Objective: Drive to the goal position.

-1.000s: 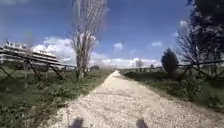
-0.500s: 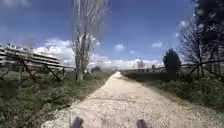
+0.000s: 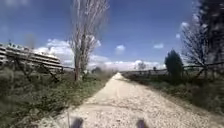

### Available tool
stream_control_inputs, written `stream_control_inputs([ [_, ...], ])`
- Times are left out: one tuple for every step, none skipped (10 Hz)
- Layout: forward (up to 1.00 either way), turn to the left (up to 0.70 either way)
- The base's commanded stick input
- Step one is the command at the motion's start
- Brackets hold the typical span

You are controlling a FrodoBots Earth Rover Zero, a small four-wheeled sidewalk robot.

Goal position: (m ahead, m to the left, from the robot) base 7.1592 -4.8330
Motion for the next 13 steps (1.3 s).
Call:
stream_control_inputs([
  [0.7,0.0],
  [0.7,0.0],
  [0.7,0.0],
  [0.7,0.0],
  [0.7,0.0],
  [0.7,0.0],
  [0.7,-0.06],
  [0.7,-0.24],
  [0.7,-0.34],
  [0.7,-0.02],
  [0.7,0.0],
  [0.7,0.0],
  [0.7,0.0],
])
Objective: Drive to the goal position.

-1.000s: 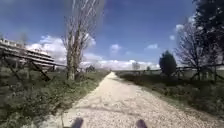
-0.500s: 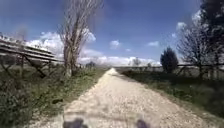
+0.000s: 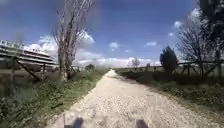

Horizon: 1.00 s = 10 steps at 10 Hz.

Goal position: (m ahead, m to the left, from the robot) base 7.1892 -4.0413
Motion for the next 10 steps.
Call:
stream_control_inputs([
  [0.7,0.0],
  [0.7,0.0],
  [0.7,-0.05],
  [0.7,-0.21],
  [0.7,-0.34],
  [0.7,-0.35],
  [0.7,-0.35],
  [0.7,-0.13],
  [0.7,0.0],
  [0.7,0.0],
])
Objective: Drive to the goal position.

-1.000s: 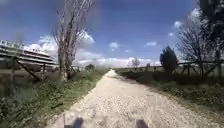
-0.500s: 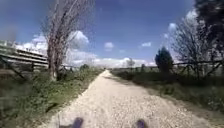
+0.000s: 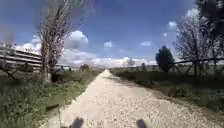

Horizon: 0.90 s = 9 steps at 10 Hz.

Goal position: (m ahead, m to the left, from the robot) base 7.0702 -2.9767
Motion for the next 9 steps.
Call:
stream_control_inputs([
  [0.7,0.0],
  [0.7,0.0],
  [0.7,0.0],
  [0.7,0.0],
  [0.7,0.0],
  [0.7,0.0],
  [0.7,0.0],
  [0.7,0.0],
  [0.7,0.0],
])
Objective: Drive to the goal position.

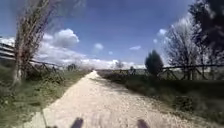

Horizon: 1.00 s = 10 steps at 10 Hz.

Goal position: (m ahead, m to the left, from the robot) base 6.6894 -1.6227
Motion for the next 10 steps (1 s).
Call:
stream_control_inputs([
  [0.7,0.0],
  [0.7,0.0],
  [0.7,0.0],
  [0.7,0.0],
  [0.7,0.0],
  [0.7,0.0],
  [0.7,0.0],
  [0.7,0.0],
  [0.7,0.0],
  [0.7,0.0],
])
